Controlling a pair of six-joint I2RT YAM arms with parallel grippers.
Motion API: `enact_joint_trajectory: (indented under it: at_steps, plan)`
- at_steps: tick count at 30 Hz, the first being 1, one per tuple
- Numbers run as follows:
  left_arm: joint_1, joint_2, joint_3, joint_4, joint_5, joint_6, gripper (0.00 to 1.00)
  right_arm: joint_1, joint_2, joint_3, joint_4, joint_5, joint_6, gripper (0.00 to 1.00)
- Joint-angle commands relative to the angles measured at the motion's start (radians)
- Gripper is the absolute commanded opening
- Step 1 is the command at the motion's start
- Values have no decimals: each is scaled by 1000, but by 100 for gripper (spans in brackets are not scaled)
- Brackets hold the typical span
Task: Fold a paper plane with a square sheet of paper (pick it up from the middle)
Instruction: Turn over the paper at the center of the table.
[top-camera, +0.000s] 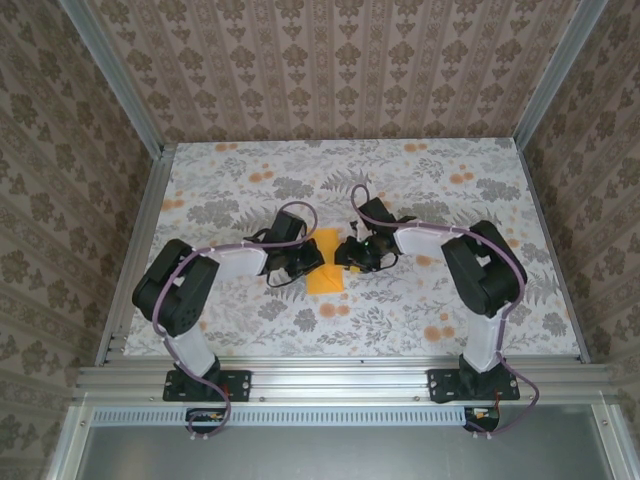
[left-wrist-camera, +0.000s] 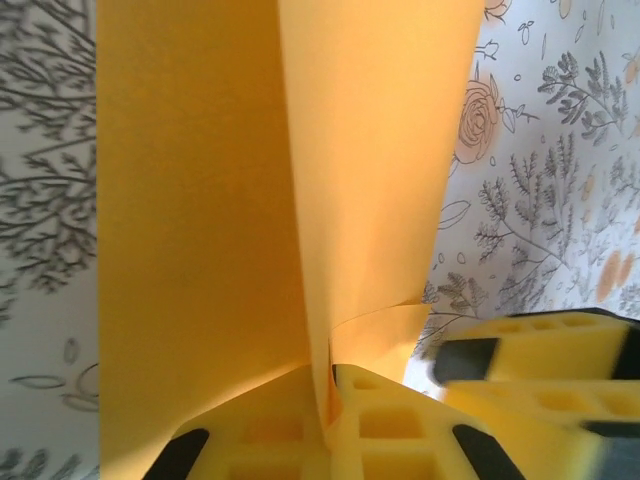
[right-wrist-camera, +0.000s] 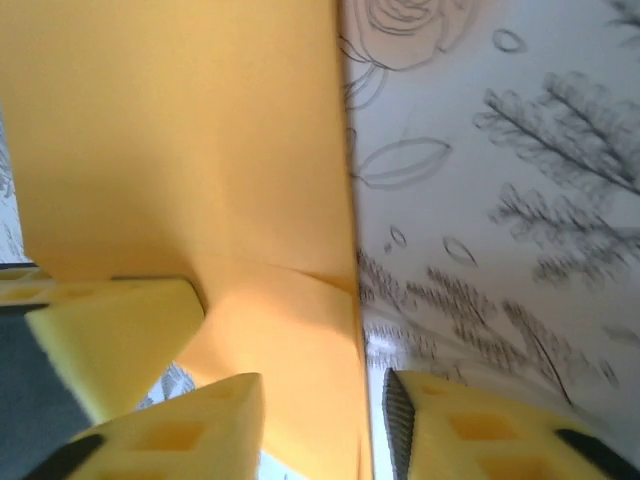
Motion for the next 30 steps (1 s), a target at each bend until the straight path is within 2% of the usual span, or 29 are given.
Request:
enact_joint_trajectory:
  at_steps: [1, 5, 12, 17, 21, 28, 30]
  plan:
    - [10, -98, 62, -200, -83, 124, 1, -25, -156, -19, -77, 107, 5, 52]
    - [10, -177, 180, -529, -236, 283, 1, -59, -304, -86, -91, 240, -6, 68]
    - [-7, -223, 386, -914, -545, 442, 0, -111, -474, -208, -104, 383, 16, 78]
    - [-58, -145, 510, -1049, -746, 480, 0, -130, -567, -262, -111, 431, 44, 80]
    - [-109, -19, 590, -1123, -877, 447, 1, -139, -608, -294, -115, 452, 61, 80]
    - [-215, 238, 739, -1199, -1008, 349, 1, -161, -656, -329, -121, 456, 77, 80]
    - [-238, 306, 778, -1202, -1013, 329, 1, -166, -663, -331, -132, 455, 78, 80]
